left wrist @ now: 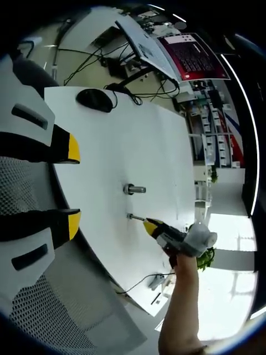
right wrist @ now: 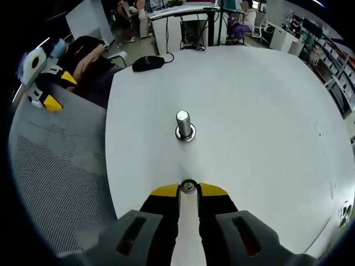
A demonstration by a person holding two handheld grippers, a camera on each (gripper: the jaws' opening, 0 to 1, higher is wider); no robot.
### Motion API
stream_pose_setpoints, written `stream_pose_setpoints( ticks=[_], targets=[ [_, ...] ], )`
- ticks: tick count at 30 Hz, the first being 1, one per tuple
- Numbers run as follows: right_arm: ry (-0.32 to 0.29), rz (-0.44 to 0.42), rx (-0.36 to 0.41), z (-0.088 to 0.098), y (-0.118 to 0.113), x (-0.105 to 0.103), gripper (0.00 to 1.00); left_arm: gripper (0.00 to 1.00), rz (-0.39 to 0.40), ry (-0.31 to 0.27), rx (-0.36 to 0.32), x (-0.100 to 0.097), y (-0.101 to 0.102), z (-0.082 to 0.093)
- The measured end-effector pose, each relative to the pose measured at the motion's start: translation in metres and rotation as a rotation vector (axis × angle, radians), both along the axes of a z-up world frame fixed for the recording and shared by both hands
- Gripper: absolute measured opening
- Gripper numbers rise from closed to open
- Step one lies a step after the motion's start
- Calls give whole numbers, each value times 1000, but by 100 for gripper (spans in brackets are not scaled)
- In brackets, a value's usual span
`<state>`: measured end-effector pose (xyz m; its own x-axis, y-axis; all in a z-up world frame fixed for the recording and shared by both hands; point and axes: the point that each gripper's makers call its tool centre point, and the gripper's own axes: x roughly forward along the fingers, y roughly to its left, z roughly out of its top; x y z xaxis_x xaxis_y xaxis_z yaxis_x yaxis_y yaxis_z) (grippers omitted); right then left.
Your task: Place the washer onto the threaded stud by aligning its center hole with the stud, sliding it down to the base, and recovering from edge contact or off-axis alignment until the washer reaches the visible bottom stop.
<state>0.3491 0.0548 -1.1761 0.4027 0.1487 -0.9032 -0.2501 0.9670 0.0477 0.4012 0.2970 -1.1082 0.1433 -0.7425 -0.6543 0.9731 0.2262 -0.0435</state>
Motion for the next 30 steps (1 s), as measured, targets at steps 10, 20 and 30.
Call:
stream_pose_setpoints(
  ticks=[10, 20, 30],
  targets=[
    [49, 19, -37, -13, 5, 1, 13, 31, 1, 1, -2, 0, 0, 0],
    [99, 29, -84, -41, 1, 3, 13, 31, 2, 2, -3, 0, 0, 1],
    [120, 17, -112, -50, -4, 5, 22, 31, 1, 2, -1, 1, 0, 0]
  ],
)
